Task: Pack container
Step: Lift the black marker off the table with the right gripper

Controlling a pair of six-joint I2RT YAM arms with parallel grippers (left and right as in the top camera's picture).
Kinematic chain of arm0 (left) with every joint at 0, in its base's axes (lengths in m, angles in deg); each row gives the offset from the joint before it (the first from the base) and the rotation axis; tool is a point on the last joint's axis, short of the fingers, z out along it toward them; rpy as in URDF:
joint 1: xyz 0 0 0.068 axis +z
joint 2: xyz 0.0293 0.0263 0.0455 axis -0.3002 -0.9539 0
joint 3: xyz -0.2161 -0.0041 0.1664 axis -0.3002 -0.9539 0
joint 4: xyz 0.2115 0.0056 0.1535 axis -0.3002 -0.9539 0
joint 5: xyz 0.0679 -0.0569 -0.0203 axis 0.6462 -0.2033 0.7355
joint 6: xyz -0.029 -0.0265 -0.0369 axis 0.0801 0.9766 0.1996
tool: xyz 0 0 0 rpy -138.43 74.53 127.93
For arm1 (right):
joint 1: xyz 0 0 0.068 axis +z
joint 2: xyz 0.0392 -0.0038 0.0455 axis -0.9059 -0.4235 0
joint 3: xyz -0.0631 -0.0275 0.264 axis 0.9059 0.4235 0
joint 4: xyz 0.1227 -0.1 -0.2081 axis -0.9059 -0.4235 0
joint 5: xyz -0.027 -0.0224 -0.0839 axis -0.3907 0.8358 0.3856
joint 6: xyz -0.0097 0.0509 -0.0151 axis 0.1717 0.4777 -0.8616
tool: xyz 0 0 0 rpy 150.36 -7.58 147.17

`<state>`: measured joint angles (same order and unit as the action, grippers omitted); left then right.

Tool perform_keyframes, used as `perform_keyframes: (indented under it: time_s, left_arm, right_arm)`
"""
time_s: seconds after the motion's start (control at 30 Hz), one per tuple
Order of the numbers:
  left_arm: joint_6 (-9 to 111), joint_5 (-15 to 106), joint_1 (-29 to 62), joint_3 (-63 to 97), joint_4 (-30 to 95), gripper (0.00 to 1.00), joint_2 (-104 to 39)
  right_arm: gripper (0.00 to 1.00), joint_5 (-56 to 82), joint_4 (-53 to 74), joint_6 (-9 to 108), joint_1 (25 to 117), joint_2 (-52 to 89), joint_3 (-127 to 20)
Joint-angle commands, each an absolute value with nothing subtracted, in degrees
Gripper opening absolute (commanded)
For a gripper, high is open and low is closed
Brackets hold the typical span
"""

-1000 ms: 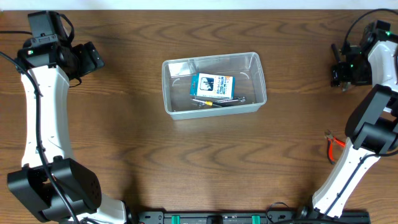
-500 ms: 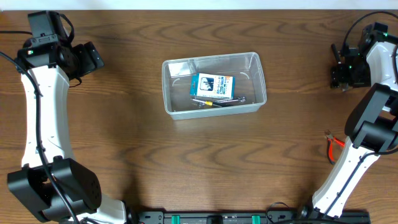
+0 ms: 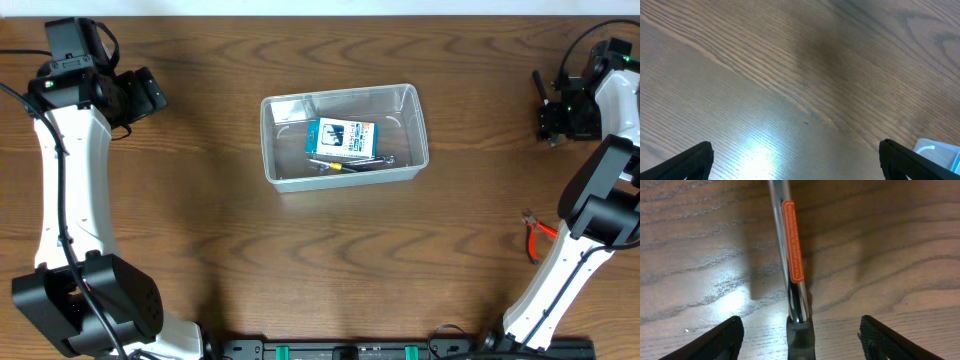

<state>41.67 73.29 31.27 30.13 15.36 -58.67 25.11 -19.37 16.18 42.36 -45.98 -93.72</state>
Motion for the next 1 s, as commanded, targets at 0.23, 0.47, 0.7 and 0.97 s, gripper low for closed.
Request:
perform_keyframes:
  time_s: [0.23,0.47,0.7,0.97]
  left_arm:
    - [42.2,73.8,31.4,30.4,15.2,0.98,-59.0]
    - [42.2,73.8,31.4,30.4,15.2,0.98,-59.0]
    - [42.2,73.8,31.4,30.4,15.2,0.98,-59.0]
    - [42.2,73.8,31.4,30.4,15.2,0.98,-59.0]
  right_arm:
    - [0.76,23.5,-17.8,17.2,42.0,-46.5,-91.3]
    - [0.80,23.5,-16.1,17.2,42.0,-46.5,-88.2]
    - [0.54,23.6,-16.0,17.2,42.0,-46.5,-88.2]
    - [0.20,23.7,-16.2,17.3,42.0,-46.5,-88.3]
